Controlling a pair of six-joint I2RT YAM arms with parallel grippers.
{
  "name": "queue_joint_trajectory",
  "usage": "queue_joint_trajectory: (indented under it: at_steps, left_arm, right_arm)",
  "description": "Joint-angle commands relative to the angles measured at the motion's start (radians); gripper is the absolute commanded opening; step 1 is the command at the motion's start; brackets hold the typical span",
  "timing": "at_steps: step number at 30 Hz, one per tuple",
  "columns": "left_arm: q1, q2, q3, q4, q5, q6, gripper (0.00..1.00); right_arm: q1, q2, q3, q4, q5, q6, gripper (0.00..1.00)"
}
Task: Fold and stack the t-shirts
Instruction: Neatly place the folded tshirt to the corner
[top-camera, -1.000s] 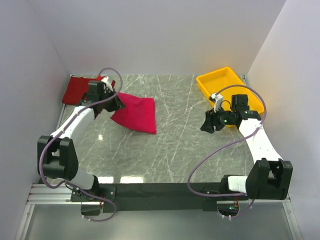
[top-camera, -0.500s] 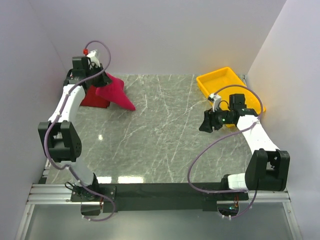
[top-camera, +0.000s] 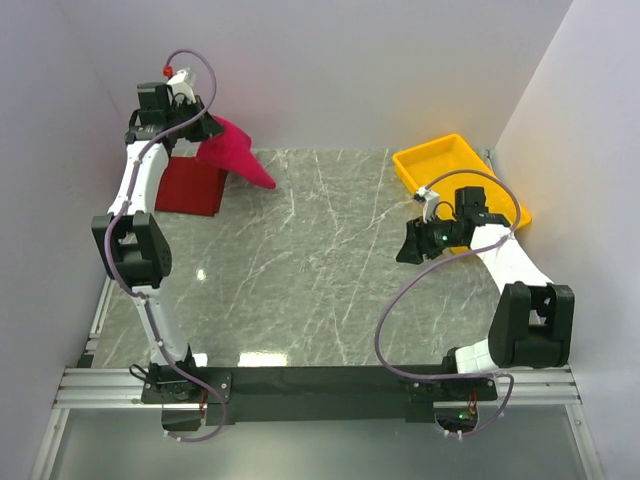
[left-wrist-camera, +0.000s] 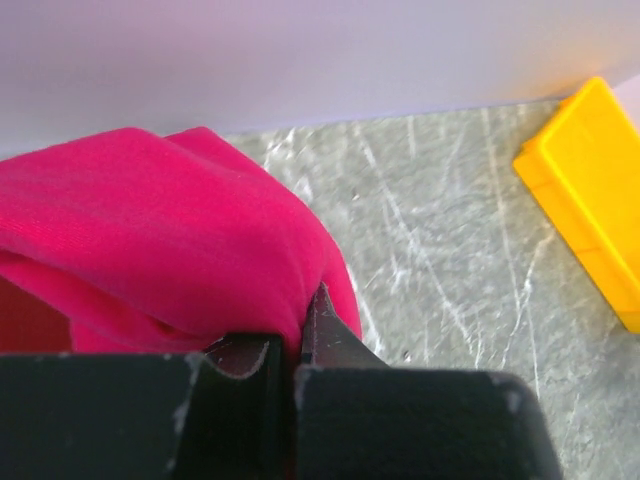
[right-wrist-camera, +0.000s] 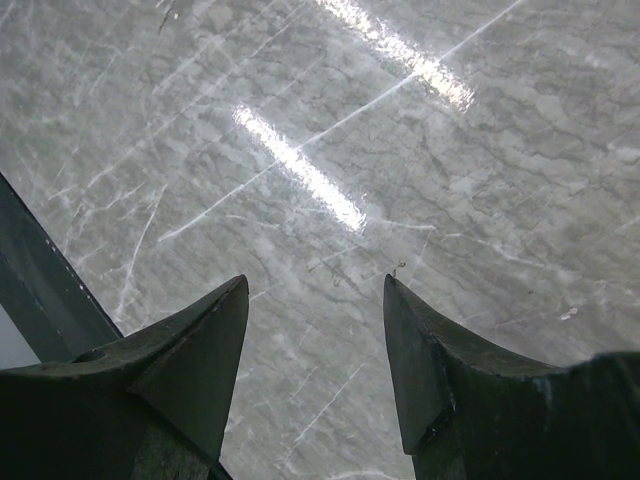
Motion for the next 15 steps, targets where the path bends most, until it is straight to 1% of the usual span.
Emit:
queue_joint_trajectory:
  at_steps: [1,3,6,10,12,13,15]
  left_arm:
    - [0.001,0.021,0.127,0.090,0.127,-0.006,0.01]
    - [0.010,0.024,0.155,0.103,0.137,-0.002,0.01]
    - [0.032,0.018,0.152,0.140,0.176,-0.011,0.01]
    - [0.096,0.025,0.138,0.160,0.241,0.004,0.01]
    - [0.149,0.033,0.088,0.151,0.270,0.026,0.01]
    - [0.166,0.041,0.045,0.115,0.279,0.043,0.01]
    - [0.214,0.047,0.006,0.071,0.294,0.110,0.01]
  right_arm:
    - [-0.008,0.018,0.046,0.036,-0.005,0.007,0.63]
    - [-0.008,0.023,0.046,0.039,0.003,0.012,0.63]
    - [-0.008,0.034,0.049,0.040,0.009,0.016,0.64]
    - [-0.009,0.051,0.063,0.042,0.017,0.021,0.64]
    - [-0.008,0.058,0.069,0.040,0.020,0.022,0.64]
    - [-0.008,0.057,0.071,0.040,0.024,0.022,0.64]
    - [-0.008,0.060,0.072,0.037,0.029,0.021,0.64]
